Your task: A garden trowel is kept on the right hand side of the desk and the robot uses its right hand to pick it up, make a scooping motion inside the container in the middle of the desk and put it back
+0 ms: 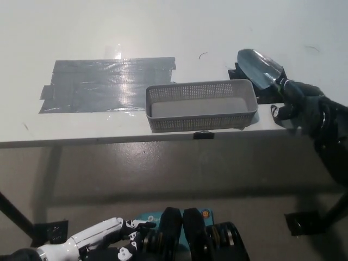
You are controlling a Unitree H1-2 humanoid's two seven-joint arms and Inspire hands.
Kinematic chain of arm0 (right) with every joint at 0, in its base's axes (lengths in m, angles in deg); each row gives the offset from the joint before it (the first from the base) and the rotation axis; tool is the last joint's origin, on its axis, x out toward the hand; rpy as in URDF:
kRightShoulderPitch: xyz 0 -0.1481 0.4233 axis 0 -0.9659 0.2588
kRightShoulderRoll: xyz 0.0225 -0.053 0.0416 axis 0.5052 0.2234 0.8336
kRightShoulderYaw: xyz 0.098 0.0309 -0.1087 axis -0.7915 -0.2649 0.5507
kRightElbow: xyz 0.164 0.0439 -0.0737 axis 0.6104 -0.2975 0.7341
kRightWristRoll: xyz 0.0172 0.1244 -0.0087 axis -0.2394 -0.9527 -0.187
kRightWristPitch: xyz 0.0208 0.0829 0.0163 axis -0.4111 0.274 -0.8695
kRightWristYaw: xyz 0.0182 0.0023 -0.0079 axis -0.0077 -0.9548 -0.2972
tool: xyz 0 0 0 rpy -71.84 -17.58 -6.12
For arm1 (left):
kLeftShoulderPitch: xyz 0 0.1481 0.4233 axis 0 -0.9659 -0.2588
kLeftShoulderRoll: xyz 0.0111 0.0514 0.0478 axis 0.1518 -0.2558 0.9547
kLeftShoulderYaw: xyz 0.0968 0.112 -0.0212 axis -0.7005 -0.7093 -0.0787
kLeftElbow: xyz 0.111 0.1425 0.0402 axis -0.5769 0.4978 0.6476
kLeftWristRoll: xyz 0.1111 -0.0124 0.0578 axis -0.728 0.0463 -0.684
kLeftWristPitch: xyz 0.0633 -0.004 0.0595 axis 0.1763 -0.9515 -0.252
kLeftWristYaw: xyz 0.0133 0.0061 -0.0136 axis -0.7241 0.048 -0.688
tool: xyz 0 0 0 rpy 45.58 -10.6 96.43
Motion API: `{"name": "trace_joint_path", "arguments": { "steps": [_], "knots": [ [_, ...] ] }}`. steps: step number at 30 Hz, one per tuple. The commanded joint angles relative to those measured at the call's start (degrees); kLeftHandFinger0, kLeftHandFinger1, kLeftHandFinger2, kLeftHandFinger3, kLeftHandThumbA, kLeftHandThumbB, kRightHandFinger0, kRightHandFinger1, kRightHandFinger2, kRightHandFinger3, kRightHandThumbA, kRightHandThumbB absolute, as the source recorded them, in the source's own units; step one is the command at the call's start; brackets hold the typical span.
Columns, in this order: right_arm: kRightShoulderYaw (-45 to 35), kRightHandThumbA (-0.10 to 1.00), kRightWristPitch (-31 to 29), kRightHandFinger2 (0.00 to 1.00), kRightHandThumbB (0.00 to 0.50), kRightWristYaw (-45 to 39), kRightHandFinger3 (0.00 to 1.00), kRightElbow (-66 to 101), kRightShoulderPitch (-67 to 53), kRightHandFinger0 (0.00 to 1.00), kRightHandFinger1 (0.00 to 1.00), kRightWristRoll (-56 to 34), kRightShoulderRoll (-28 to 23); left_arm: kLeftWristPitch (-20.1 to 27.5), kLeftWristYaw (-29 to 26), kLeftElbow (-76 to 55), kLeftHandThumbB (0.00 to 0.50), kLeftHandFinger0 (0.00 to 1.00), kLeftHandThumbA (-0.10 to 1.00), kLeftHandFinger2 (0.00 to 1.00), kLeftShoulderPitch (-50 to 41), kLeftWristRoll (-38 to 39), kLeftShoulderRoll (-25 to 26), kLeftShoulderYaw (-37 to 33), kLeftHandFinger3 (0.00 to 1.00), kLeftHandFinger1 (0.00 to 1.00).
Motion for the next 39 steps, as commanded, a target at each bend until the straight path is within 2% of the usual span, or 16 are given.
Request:
{"name": "trace_joint_path", "arguments": {
  "steps": [1,21,23,24,25,26,27,28,29,30,31,32,33,34,37,39],
  "knots": [
    [0.47,0.43,2.35,1.0,0.311,-2.42,1.0,-2.98,3.55,1.0,1.0,0.25,-3.94,-0.73,0.81,-1.62,0.5,1.0,1.0,1.0,0.86,0.53,1.09,0.71,1.0,1.0],
    [1.77,0.49,1.19,1.0,0.354,-1.42,1.0,-5.55,2.01,1.0,1.0,-1.61,-1.34,-0.73,1.11,-1.45,0.5,1.0,1.0,1.0,2.13,0.52,1.36,-0.21,1.0,1.0],
    [2.55,0.48,1.87,1.0,0.292,-2.99,1.0,-3.92,1.99,1.0,1.0,-1.19,-1.33,-0.73,1.3,-1.41,0.5,1.0,1.0,1.0,2.4,0.44,1.22,-0.31,1.0,1.0],
    [2.87,0.36,-0.56,1.0,0.186,-3.23,1.0,-4.63,2.34,1.0,1.0,-1.68,-1.49,-0.73,1.32,-1.41,0.5,1.0,1.0,1.0,2.4,0.47,1.25,-0.3,1.0,1.0],
    [3.48,0.19,-2.77,1.0,0.02,-2.61,1.0,-6.5,2.96,0.69,0.77,-1.57,-1.53,-0.73,1.3,-1.42,0.5,1.0,1.0,1.0,2.38,0.44,1.24,-0.27,1.0,1.0],
    [3.91,-0.03,-2.86,0.69,0.001,-3.07,1.0,-7.3,3.6,0.25,0.38,-1.44,-1.52,-0.73,1.23,-1.43,0.5,1.0,1.0,1.0,2.35,0.39,1.27,-0.27,1.0,1.0],
    [5.37,-0.08,-3.61,0.48,0.0,-2.6,1.0,-8.1,4.13,0.02,0.15,-0.06,-1.76,-0.73,1.26,-1.44,0.5,1.0,1.0,1.0,2.36,0.47,1.24,-0.25,1.0,1.0],
    [5.51,-0.09,-3.39,0.44,0.0,-2.55,1.0,-7.66,3.9,0.0,0.1,-0.07,-1.9,-0.73,1.41,-1.55,0.5,1.0,1.0,1.0,2.47,0.53,1.49,-0.25,1.0,1.0],
    [8.7,-0.1,-3.6,0.18,0.209,-1.41,0.76,-8.79,4.69,0.0,0.02,3.26,-2.33,-0.73,1.42,-1.42,0.5,1.0,1.0,1.0,2.5,0.79,1.39,-0.23,1.0,1.0],
    [10.23,-0.1,-3.93,0.23,0.237,-0.96,0.57,-9.58,5.16,0.0,0.11,4.72,-2.49,-0.73,1.36,-1.37,0.5,1.0,1.0,1.0,2.47,0.82,1.33,-0.2,1.0,1.0],
    [11.61,-0.1,-4.47,0.27,0.185,0.86,0.44,-10.17,5.31,0.07,0.2,5.65,-2.76,-0.73,1.41,-1.3,0.5,1.0,1.0,1.0,2.56,0.78,1.31,-0.26,1.0,1.0],
    [12.56,-0.1,-3.51,0.38,0.038,2.25,0.69,-11.14,5.62,0.05,0.26,6.46,-2.57,-0.73,1.38,-1.31,0.5,1.0,1.0,1.0,2.58,0.79,1.4,-0.21,1.0,1.0],
    [13.56,-0.1,-3.54,0.45,0.002,2.71,0.75,-11.19,5.63,0.03,0.3,7.16,-2.9,-0.73,1.39,-1.35,0.5,1.0,1.0,1.0,2.58,0.9,1.45,-0.22,1.0,1.0],
    [14.16,-0.06,-3.34,0.45,0.0,2.69,0.64,-10.75,5.47,0.0,0.25,7.46,-3.24,-0.73,1.45,-1.35,0.5,1.0,1.0,1.0,2.59,0.83,1.43,-0.22,1.0,1.0],
    [14.72,-0.04,-3.0,0.6,0.028,3.57,0.86,-9.94,4.97,0.1,0.37,7.5,-3.66,-0.73,1.4,-1.45,0.5,1.0,1.0,1.0,2.54,0.95,1.43,-0.23,1.0,1.0],
    [14.85,-0.01,-2.98,0.6,0.0,4.95,0.9,-10.57,4.7,0.09,0.36,7.65,-3.46,-0.73,1.38,-1.51,0.5,1.0,1.0,1.0,2.58,0.83,1.43,-0.3,1.0,1.0]
  ]
}}
